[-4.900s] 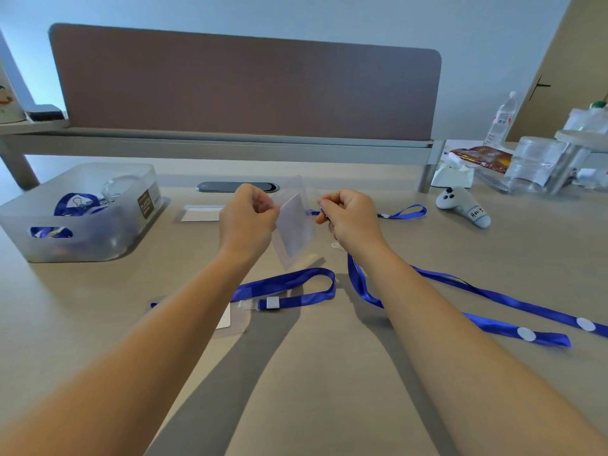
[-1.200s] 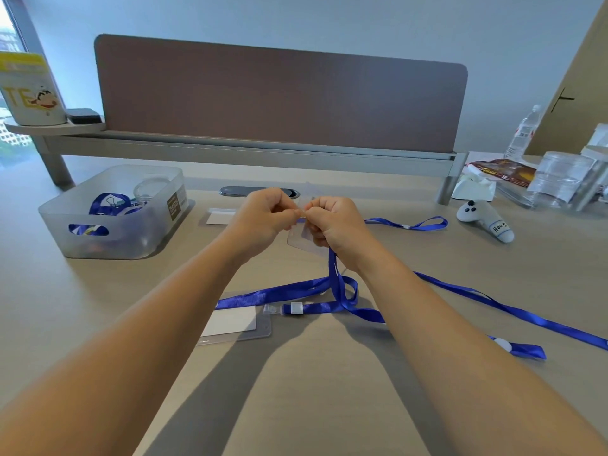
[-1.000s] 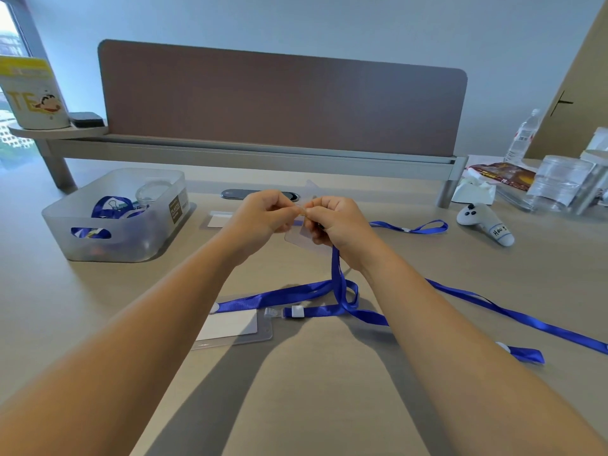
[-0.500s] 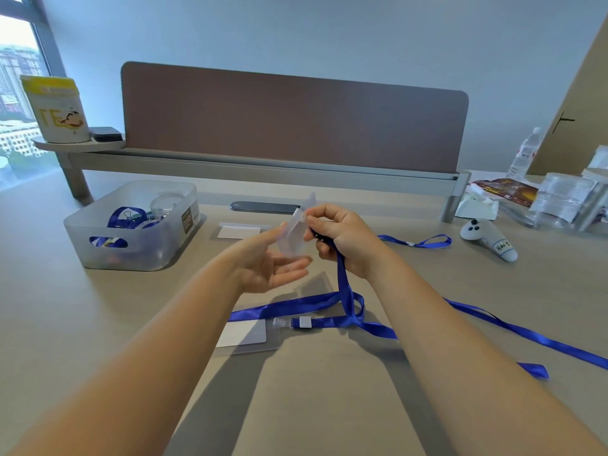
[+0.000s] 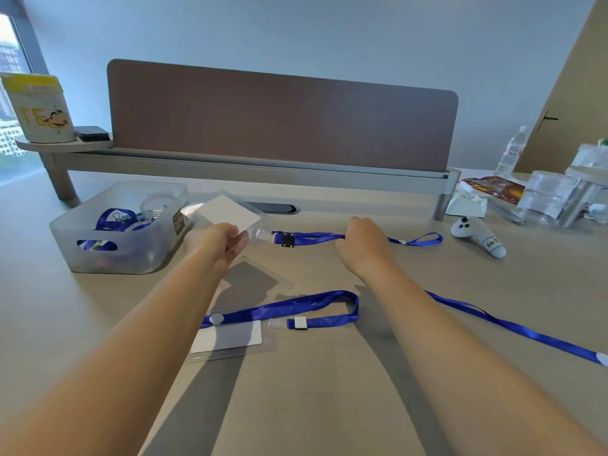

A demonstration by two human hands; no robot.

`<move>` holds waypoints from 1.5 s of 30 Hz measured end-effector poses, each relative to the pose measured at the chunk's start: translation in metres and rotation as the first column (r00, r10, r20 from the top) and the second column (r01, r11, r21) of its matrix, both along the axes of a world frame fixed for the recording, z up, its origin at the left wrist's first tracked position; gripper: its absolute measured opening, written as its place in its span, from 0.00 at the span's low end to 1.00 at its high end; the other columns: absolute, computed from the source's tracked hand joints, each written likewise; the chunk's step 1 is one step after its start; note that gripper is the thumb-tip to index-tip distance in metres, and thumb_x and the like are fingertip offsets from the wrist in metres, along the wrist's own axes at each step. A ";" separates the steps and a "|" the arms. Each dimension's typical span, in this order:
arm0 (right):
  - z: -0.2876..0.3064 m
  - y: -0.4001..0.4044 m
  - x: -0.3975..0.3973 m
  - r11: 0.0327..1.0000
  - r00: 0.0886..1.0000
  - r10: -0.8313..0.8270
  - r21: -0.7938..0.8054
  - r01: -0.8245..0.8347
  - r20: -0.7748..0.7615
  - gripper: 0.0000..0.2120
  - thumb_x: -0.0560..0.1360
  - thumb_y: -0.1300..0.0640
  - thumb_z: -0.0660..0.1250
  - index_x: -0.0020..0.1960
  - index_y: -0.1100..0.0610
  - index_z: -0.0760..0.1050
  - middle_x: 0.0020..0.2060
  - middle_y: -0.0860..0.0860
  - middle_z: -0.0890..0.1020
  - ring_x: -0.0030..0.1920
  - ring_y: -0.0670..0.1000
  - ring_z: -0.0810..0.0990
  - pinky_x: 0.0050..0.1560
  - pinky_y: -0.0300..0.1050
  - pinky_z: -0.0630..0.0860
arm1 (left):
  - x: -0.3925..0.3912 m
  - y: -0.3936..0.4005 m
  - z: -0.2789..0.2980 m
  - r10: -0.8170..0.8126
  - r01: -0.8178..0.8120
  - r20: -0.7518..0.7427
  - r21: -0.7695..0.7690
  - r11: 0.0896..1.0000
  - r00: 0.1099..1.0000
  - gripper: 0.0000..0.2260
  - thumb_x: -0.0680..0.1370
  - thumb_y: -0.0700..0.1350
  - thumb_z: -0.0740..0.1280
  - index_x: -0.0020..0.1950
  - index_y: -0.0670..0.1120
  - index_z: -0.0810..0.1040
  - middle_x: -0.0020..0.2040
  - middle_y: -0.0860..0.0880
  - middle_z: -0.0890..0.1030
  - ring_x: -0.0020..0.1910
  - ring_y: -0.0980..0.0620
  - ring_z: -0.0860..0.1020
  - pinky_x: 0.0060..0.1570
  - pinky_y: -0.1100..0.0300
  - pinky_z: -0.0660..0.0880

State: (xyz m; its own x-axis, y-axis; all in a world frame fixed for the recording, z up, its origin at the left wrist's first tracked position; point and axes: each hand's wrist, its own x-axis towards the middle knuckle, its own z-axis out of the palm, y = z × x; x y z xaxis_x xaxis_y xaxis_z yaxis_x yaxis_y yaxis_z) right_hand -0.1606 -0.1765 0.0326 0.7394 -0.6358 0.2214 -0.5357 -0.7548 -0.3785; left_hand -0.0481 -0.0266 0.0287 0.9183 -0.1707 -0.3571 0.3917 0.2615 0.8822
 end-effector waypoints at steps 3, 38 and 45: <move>0.004 -0.010 -0.005 0.987 0.985 -0.144 -0.086 0.136 -0.092 0.16 0.75 0.52 0.63 0.33 0.59 0.65 0.33 0.52 0.72 0.31 0.51 0.68 0.28 0.40 0.61 | 0.000 0.000 -0.001 0.006 -0.007 0.041 0.032 0.999 0.999 0.05 0.74 0.34 0.64 0.45 0.41 0.70 0.37 0.46 0.74 0.35 0.52 0.77 0.35 0.63 0.76; -0.013 -0.027 0.033 0.034 0.438 -0.822 0.799 -0.601 0.364 0.05 0.79 0.62 0.52 0.49 0.59 0.66 0.36 0.54 0.79 0.36 0.50 0.78 0.40 0.41 0.75 | 0.022 -0.014 -0.017 0.148 -0.150 -0.029 -0.066 0.986 0.988 0.15 0.78 0.37 0.53 0.64 0.41 0.67 0.38 0.47 0.71 0.31 0.54 0.70 0.27 0.64 0.68; -0.004 -0.067 0.036 0.272 0.527 -0.774 0.936 -0.224 0.351 0.07 0.78 0.64 0.52 0.50 0.58 0.68 0.30 0.50 0.77 0.28 0.45 0.66 0.30 0.36 0.64 | 0.050 -0.029 -0.033 0.198 -0.207 -0.074 -0.159 0.965 0.978 0.15 0.77 0.34 0.58 0.63 0.34 0.68 0.58 0.38 0.77 0.39 0.51 0.77 0.26 0.69 0.77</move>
State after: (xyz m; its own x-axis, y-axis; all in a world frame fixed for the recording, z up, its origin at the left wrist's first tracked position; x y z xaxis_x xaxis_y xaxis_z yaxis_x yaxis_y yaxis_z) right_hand -0.1245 -0.2439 0.0284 0.3507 -0.8718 -0.3420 0.1969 0.4256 -0.8832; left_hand 0.0020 -0.0561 -0.0045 0.9188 -0.0444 -0.3923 0.3639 0.4804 0.7980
